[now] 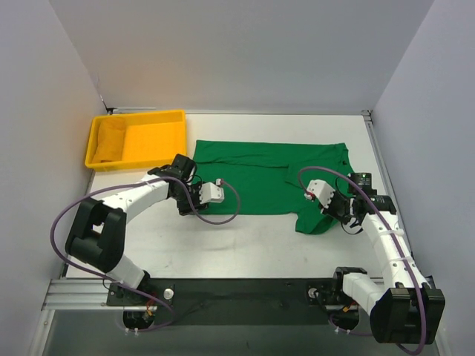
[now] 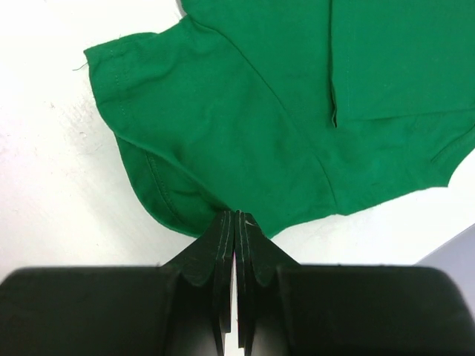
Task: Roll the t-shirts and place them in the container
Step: Fold the T-shirt at the center of the board.
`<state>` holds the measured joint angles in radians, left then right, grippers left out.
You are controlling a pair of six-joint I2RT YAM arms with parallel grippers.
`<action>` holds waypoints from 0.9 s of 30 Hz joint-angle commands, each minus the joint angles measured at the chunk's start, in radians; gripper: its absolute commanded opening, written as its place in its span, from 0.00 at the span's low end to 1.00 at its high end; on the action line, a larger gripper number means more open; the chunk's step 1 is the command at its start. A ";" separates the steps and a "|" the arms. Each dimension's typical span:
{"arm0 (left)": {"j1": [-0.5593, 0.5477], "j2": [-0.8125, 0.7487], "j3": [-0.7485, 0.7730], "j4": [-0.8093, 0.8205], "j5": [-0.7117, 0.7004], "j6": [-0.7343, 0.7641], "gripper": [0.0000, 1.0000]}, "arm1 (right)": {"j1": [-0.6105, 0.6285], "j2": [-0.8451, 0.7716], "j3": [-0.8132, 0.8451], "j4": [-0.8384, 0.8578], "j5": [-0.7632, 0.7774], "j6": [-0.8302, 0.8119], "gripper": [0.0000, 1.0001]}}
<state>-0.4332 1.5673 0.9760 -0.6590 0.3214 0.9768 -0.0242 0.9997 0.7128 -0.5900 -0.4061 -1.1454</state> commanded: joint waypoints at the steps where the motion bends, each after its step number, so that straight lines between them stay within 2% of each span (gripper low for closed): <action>1: -0.009 0.019 -0.002 0.107 -0.018 0.017 0.50 | 0.006 -0.009 0.020 -0.002 0.032 0.078 0.00; 5: -0.010 0.049 -0.007 0.151 -0.035 0.013 0.49 | 0.006 -0.013 0.014 -0.005 0.049 0.072 0.00; 13: -0.012 0.074 0.006 0.121 0.004 0.011 0.46 | -0.014 -0.019 0.004 -0.011 0.082 0.082 0.00; 22: -0.007 0.011 0.053 0.015 0.031 -0.006 0.50 | -0.014 -0.024 -0.003 -0.010 0.093 0.121 0.00; 27: -0.015 0.062 0.029 0.058 -0.013 -0.012 0.53 | -0.013 -0.018 0.002 -0.011 0.096 0.130 0.00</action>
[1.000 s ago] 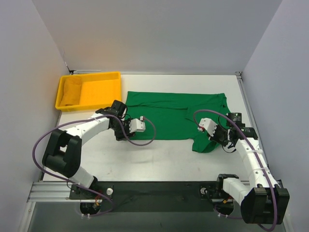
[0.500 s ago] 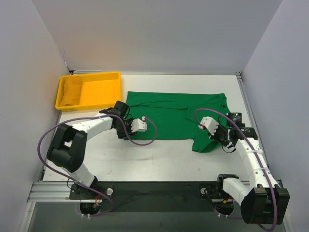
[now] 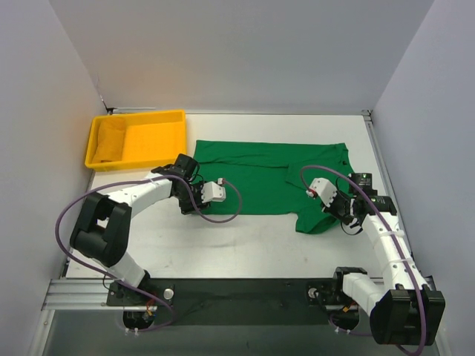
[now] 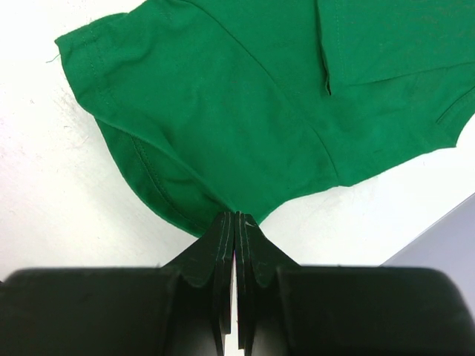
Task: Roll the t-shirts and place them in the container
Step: Fold the T-shirt at the center of the board.
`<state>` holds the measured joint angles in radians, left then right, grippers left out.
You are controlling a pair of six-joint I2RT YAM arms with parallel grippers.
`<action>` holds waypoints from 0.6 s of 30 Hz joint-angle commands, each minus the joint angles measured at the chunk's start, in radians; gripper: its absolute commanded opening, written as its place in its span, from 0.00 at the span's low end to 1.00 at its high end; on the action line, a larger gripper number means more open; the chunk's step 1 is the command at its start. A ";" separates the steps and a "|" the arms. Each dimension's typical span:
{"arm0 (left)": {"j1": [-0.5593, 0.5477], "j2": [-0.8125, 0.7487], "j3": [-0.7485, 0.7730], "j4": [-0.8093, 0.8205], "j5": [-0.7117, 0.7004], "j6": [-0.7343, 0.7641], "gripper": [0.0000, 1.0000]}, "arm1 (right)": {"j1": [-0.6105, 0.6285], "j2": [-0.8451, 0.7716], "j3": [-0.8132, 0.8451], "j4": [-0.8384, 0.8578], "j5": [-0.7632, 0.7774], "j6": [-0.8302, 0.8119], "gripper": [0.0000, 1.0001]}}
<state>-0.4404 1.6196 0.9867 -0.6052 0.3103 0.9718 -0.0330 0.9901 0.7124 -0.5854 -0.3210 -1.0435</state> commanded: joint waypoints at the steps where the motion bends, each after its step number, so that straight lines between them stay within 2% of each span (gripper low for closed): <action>1: -0.008 0.022 0.026 0.002 -0.007 -0.008 0.53 | -0.004 -0.010 0.002 -0.017 0.014 0.030 0.00; 5: -0.009 0.071 0.015 0.022 -0.049 -0.004 0.53 | -0.005 -0.007 0.005 -0.016 0.020 0.020 0.00; 9: -0.008 0.083 0.006 0.030 -0.066 0.014 0.48 | -0.005 0.001 0.009 -0.014 0.026 0.023 0.00; 12: -0.008 0.083 0.004 0.028 -0.077 0.018 0.24 | -0.008 0.004 0.006 -0.007 0.033 0.037 0.00; 13: -0.008 0.085 0.009 0.022 -0.077 0.019 0.11 | -0.011 0.005 0.005 -0.004 0.036 0.045 0.00; 14: -0.006 0.085 0.010 0.018 -0.080 0.019 0.06 | -0.016 0.008 0.005 -0.001 0.039 0.056 0.00; 16: -0.003 0.076 0.015 0.004 -0.083 0.024 0.00 | -0.037 0.013 0.018 0.010 0.042 0.089 0.00; 18: 0.000 0.071 0.023 -0.013 -0.080 0.031 0.00 | -0.068 0.015 0.031 0.027 0.037 0.131 0.00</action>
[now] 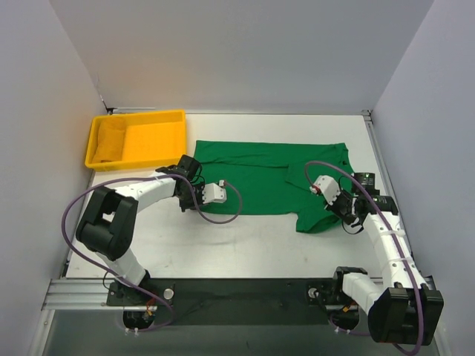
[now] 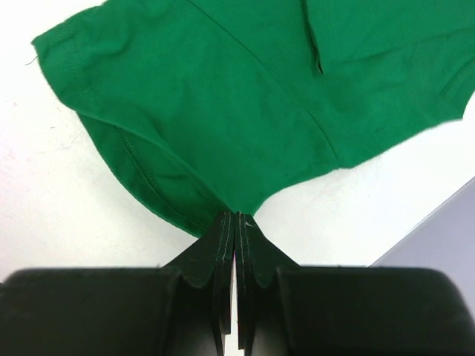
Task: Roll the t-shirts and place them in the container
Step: Fold the T-shirt at the center of the board.
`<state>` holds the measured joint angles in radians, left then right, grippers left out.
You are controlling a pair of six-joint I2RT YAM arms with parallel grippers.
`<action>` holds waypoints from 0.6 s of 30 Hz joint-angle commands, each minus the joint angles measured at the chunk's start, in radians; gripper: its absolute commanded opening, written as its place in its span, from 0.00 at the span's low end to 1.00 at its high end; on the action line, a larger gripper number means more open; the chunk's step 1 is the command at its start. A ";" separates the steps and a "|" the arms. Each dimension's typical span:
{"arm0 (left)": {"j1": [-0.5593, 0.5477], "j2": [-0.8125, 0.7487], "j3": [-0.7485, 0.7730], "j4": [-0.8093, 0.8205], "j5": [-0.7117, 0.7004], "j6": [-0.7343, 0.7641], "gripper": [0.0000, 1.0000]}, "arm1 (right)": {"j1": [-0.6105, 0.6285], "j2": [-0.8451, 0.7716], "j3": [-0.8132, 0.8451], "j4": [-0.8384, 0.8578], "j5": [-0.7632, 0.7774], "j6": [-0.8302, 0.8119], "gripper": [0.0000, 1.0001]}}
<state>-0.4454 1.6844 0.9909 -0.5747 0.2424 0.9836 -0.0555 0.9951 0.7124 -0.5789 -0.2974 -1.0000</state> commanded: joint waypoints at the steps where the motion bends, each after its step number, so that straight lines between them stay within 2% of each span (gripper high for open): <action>1: 0.005 0.003 0.025 -0.048 -0.006 0.020 0.00 | -0.050 0.011 0.054 0.024 0.012 0.096 0.00; 9: 0.020 0.041 0.192 -0.068 -0.012 -0.065 0.00 | -0.058 0.092 0.179 0.120 0.060 0.198 0.00; 18: 0.102 0.164 0.436 -0.105 -0.015 -0.138 0.00 | -0.069 0.260 0.340 0.224 0.107 0.256 0.00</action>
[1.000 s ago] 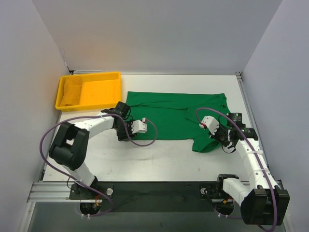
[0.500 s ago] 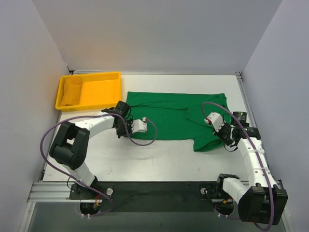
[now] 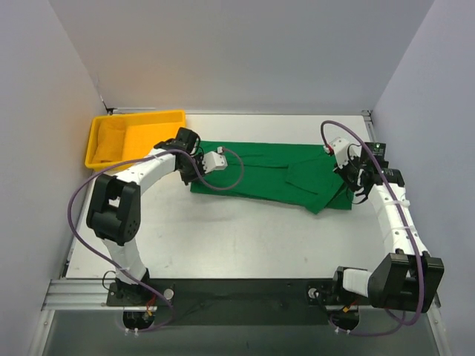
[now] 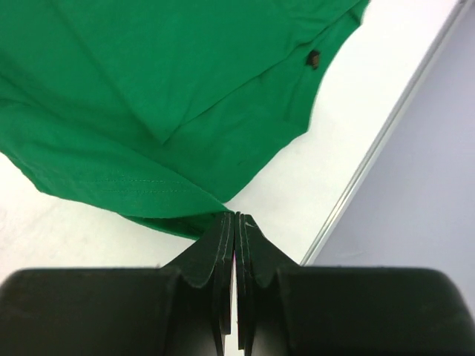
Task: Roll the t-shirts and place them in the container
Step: Fold the T-shirt at the center of the board.
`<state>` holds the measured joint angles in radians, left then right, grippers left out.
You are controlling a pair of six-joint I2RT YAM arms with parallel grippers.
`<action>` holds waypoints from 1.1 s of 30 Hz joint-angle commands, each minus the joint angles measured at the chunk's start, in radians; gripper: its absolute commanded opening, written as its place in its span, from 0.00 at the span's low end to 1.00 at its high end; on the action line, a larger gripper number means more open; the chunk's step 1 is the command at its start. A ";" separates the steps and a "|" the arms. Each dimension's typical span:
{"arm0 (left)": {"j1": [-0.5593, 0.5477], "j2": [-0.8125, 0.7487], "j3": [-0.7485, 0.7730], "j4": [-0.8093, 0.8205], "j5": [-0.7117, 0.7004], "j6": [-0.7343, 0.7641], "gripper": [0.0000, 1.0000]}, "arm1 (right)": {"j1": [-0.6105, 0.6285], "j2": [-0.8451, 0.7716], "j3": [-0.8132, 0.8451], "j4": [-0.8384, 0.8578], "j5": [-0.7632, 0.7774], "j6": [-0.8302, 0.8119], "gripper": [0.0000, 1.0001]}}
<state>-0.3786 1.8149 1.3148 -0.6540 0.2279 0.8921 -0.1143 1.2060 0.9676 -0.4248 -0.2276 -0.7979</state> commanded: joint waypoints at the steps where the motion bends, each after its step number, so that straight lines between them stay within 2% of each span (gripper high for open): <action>1: 0.040 0.056 0.130 -0.027 -0.002 -0.053 0.00 | -0.010 0.076 0.098 0.081 0.039 0.057 0.00; 12: 0.066 0.208 0.348 -0.055 -0.033 -0.113 0.00 | -0.010 0.320 0.275 0.176 0.056 0.060 0.00; 20: 0.070 0.294 0.437 -0.049 -0.102 -0.153 0.00 | 0.001 0.474 0.411 0.192 0.060 0.045 0.00; 33: 0.076 0.371 0.523 -0.052 -0.163 -0.208 0.00 | 0.064 0.667 0.526 0.264 0.126 0.040 0.00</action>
<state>-0.3122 2.1635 1.7622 -0.7021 0.1001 0.7277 -0.0525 1.8423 1.4284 -0.2119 -0.1524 -0.7631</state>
